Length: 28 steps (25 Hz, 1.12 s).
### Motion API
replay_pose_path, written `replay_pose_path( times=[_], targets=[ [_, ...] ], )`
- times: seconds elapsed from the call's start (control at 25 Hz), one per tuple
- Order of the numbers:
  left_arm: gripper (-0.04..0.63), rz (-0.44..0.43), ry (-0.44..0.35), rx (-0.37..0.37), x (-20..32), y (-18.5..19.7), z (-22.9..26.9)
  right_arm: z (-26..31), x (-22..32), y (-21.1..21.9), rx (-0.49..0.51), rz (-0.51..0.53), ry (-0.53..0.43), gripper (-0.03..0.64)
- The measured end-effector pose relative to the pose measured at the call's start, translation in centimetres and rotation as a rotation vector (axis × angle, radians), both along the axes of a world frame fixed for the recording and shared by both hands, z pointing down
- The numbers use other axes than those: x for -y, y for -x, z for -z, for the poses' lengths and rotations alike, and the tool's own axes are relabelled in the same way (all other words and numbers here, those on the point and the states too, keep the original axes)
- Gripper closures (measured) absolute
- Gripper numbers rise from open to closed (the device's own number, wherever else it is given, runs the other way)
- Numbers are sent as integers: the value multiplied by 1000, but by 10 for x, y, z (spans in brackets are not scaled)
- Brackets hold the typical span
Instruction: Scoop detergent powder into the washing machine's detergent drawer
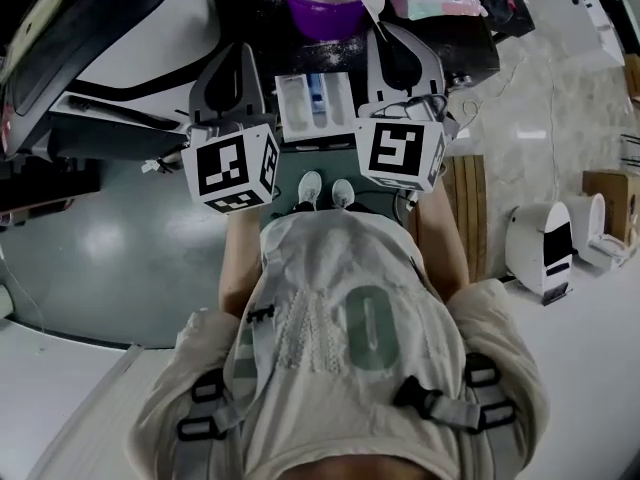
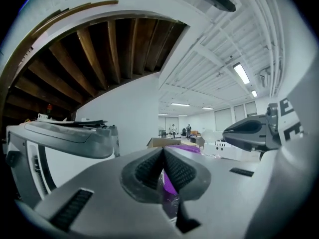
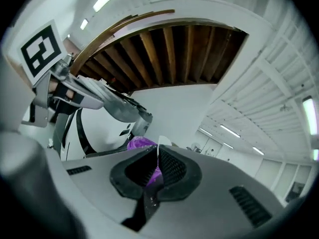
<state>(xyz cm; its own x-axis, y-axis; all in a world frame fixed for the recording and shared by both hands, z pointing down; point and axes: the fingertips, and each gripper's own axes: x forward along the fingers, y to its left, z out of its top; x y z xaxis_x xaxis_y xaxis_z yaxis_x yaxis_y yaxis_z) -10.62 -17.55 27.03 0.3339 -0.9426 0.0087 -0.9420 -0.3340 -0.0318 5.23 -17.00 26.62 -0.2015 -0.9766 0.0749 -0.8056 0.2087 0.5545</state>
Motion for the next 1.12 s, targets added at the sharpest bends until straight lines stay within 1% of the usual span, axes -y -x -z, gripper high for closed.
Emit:
replay_pose_path(
  times=[0.2,0.36,0.56,0.72,1.12],
  targets=[
    [575,-37,-29,13,-5,-17,6,-5,-3,-21,158,-47,32,604],
    [575,-53,-40,21,-6,-25,7,-15,-5,-32,248,-75,61,604],
    [574,-61,-36,27,-7,-31,2,-28,-8,-42,360,-83,105,604],
    [574,-60,-31,29,-7,-31,0,-36,-9,-43,380,-85,136,604],
    [575,-57,-36,26,-4,-30,4,-35,-9,-43,407,-79,140,604]
  ],
)
